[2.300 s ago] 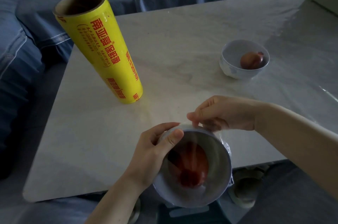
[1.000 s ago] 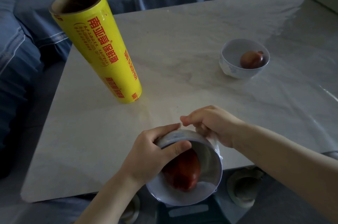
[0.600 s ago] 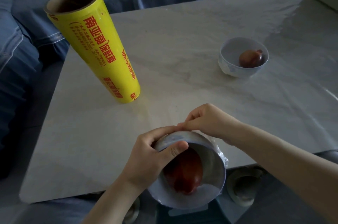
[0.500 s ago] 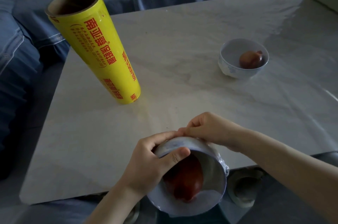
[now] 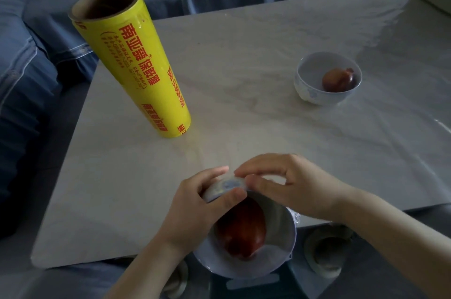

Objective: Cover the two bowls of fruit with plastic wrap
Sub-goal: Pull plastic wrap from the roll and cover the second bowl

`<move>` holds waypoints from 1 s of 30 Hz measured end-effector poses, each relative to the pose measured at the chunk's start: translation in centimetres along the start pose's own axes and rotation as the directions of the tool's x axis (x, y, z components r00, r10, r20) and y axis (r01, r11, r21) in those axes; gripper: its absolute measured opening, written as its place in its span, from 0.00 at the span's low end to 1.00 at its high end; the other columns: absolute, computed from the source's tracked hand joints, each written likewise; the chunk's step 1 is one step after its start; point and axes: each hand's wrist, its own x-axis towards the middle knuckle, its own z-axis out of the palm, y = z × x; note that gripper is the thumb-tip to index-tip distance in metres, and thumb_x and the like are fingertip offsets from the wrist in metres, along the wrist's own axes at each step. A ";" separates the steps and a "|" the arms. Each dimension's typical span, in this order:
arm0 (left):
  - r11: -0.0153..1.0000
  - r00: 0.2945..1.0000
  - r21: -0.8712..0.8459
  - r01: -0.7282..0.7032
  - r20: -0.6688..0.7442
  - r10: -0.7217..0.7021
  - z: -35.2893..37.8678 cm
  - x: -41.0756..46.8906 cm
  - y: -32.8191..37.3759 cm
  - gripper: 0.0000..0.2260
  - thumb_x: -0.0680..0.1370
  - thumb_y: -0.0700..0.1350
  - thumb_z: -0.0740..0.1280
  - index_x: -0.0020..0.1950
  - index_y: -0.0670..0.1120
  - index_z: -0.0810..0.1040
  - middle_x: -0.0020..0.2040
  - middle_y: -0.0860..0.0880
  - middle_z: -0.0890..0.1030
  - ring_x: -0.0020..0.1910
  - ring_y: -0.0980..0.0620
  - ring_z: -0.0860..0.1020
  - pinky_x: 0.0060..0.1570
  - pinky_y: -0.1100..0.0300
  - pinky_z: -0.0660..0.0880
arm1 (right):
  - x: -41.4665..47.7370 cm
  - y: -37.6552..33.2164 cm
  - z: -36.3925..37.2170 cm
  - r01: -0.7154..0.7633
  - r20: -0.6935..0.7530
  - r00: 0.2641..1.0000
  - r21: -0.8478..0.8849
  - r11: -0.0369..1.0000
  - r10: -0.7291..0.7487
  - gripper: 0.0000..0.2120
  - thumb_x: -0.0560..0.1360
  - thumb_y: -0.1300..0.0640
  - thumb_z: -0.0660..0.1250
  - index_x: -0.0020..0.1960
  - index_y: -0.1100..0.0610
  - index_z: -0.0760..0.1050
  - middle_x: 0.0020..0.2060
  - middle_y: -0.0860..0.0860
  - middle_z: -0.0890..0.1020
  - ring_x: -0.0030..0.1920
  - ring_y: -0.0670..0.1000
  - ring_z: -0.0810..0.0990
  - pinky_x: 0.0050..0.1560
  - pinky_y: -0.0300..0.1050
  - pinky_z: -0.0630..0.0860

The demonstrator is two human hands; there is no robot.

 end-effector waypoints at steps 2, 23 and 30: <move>1.000 1.000 -0.019 -0.006 -0.015 0.005 0.1 0.0 -0.1 0.26 0.55 0.64 0.69 0.50 0.55 0.79 0.47 0.59 0.83 0.46 0.66 0.80 0.44 0.73 0.74 | 0.4 0.1 0.6 -0.021 -0.013 1.000 -0.023 1.000 0.021 0.09 0.76 0.57 0.64 0.53 0.52 0.81 0.47 0.39 0.81 0.50 0.36 0.77 0.50 0.23 0.68; 0.918 0.992 -0.386 0.094 -0.036 -0.117 0.4 0.5 -0.4 0.17 0.72 0.56 0.62 0.51 0.47 0.83 0.52 0.44 0.84 0.56 0.47 0.80 0.59 0.50 0.74 | -0.1 3.5 1.1 -0.128 -0.102 0.960 0.671 0.730 0.261 0.14 0.68 0.46 0.68 0.48 0.54 0.81 0.39 0.49 0.86 0.41 0.45 0.83 0.40 0.35 0.77; 0.942 0.955 -0.155 0.296 0.078 -0.287 -0.9 2.0 0.1 0.21 0.80 0.51 0.58 0.36 0.35 0.74 0.37 0.34 0.74 0.46 0.44 0.76 0.42 0.74 0.70 | 0.3 2.4 1.7 -0.179 -0.148 0.938 0.565 0.805 0.312 0.23 0.61 0.42 0.66 0.46 0.57 0.83 0.40 0.53 0.85 0.40 0.47 0.83 0.47 0.44 0.79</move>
